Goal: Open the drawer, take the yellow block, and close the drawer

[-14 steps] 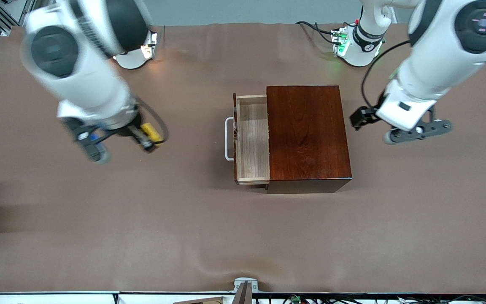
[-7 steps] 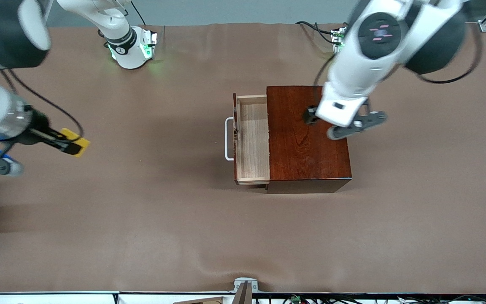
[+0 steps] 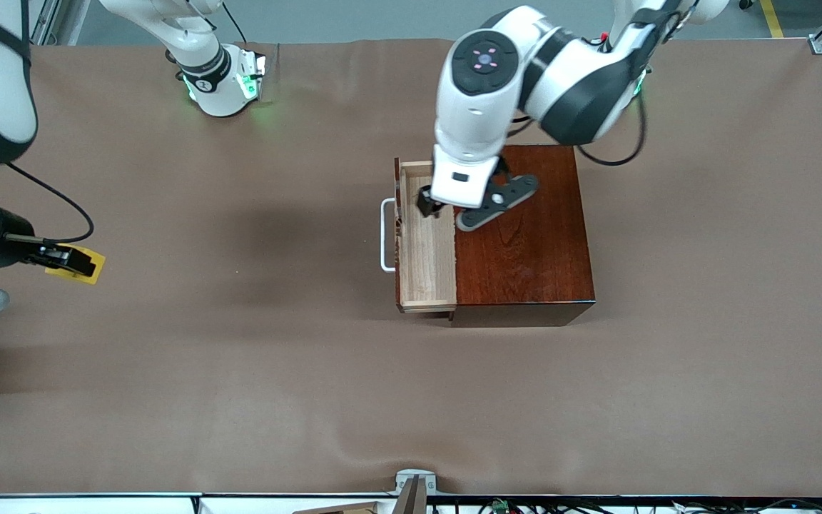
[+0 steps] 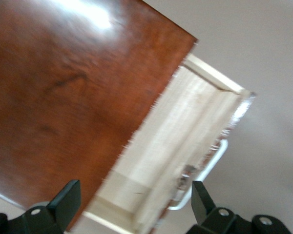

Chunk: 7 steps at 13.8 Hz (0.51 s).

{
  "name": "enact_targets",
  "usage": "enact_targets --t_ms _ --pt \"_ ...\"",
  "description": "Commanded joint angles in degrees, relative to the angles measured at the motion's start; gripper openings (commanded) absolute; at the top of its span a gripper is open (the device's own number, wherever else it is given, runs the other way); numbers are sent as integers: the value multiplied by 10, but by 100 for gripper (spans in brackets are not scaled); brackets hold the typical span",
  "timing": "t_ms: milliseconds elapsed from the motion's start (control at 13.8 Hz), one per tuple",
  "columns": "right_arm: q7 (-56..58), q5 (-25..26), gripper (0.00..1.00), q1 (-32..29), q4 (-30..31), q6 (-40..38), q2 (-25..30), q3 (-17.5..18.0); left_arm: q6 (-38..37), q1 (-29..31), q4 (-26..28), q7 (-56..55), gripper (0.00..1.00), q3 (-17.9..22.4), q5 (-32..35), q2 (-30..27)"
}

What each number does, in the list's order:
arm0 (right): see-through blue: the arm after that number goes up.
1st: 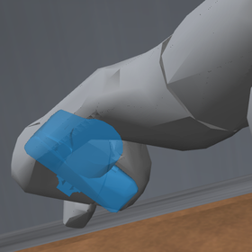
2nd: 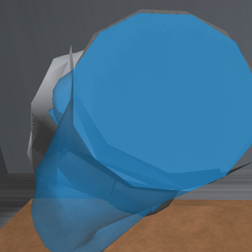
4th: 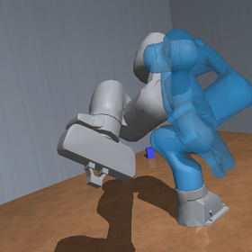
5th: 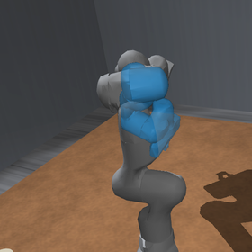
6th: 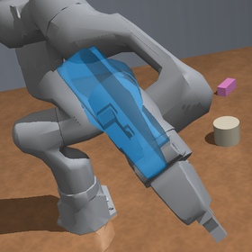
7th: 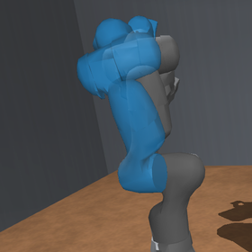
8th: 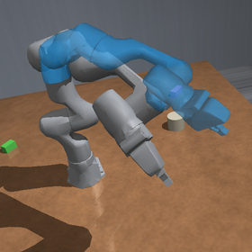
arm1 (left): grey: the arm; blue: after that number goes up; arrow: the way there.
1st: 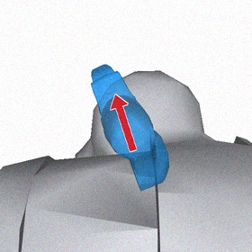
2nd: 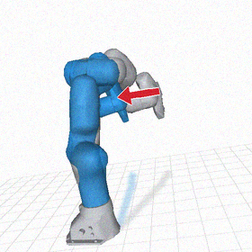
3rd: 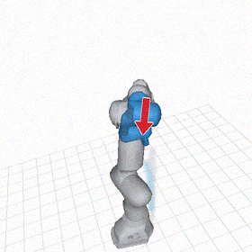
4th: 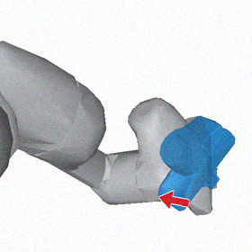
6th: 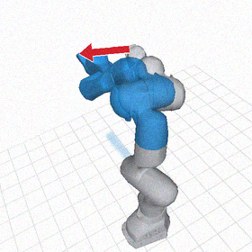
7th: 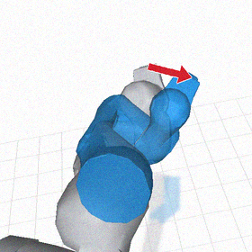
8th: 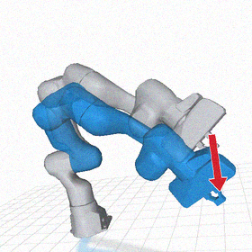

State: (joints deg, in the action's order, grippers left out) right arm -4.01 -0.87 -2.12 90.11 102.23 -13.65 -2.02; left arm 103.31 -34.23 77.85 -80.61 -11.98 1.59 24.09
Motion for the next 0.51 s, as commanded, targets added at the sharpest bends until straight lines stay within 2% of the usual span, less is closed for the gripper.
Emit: enact_targets --t_ms 0,217,434 --pt "72 -10 0 -36 117 116 25 12 65 -30 -32 -97 100 6 11 38" --pt "123 -26 0 -46 194 223 9 11 136 -78 -69 -230 100 38 13 94" --pt "133 -26 0 -46 235 306 -31 9 173 -160 -73 -362 100 129 11 111"
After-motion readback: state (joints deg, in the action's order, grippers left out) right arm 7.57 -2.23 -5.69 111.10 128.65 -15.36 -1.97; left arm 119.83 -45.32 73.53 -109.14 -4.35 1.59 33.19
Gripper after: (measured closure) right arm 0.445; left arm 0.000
